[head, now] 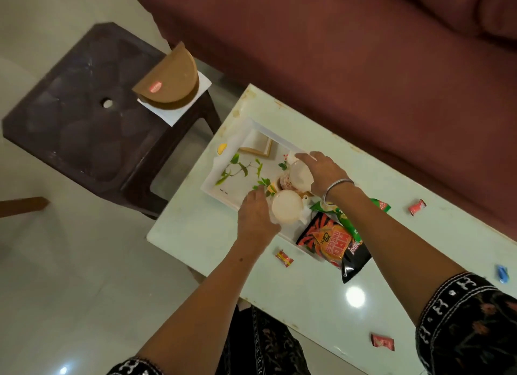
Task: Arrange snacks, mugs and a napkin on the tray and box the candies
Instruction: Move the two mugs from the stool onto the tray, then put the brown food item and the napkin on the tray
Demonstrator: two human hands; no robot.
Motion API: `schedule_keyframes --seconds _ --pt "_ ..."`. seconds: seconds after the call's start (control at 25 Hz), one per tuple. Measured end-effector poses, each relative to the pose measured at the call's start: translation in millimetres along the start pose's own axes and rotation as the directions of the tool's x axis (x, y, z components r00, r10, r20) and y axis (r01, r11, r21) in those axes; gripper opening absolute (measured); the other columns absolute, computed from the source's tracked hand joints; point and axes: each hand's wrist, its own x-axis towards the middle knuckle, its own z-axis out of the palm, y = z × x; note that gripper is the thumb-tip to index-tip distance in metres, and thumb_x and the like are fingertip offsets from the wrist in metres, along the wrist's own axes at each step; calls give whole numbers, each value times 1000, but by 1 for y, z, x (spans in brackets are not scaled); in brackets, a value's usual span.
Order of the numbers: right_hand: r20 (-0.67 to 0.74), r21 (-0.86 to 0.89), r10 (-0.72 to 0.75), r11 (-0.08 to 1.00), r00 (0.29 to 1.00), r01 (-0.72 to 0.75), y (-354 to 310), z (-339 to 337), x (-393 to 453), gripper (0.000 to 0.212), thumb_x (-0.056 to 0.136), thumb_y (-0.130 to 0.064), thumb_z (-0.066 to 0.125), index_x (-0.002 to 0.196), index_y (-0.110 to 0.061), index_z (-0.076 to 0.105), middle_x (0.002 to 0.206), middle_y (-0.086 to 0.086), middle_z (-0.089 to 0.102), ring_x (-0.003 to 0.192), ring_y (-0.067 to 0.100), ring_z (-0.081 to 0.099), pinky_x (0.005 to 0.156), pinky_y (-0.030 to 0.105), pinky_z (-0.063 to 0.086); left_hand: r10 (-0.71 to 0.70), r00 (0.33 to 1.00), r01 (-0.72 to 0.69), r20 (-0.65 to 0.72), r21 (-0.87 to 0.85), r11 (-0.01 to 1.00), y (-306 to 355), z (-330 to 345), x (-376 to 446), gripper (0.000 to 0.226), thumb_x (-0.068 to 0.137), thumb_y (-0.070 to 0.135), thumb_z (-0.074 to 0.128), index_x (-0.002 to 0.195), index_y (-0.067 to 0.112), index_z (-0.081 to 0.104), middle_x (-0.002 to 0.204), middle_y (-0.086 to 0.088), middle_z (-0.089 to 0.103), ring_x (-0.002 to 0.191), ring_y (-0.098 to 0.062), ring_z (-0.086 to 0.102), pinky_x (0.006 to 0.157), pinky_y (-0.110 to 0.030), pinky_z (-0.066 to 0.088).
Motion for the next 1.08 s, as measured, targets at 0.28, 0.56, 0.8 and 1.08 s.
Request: schedule_keyframes --seconds 0.28,0.56,0.8,1.08 --pt "-175 287 38 958 984 14 -67 -56 -28 55 81 -5 57 133 -18 45 125 17 54 113 34 52 93 36 43 -63 966 22 -252 -162 987 -42 -121 -21 65 75 15 72 131 4 43 130 -16 54 120 -32 50 99 -35 40" --pt "-185 828 229 560 956 26 -175 -92 -1 33 76 -11 69 109 -18 65 111 12 65 100 26 63 93 42 52 -66 932 -22 -356 -236 972 -82 -210 -5 47 80 19 68 122 6 53 123 -14 61 114 -27 56 95 -34 44" --pt "-175 863 350 505 920 -27 -255 -95 68 25 76 -13 70 101 -13 68 98 12 70 94 25 66 86 32 53 54 947 -127 -316 -215 968 -93 -264 63 42 80 16 66 119 5 55 119 -14 62 112 -27 57 98 -39 46" --pt "14 879 552 390 834 -272 -291 -77 139 49 77 -28 73 118 -9 54 113 12 66 105 28 61 82 30 46 187 963 -208 -194 -91 974 -115 -284 130 47 80 13 67 123 9 49 124 -10 56 113 -23 55 97 -36 46"
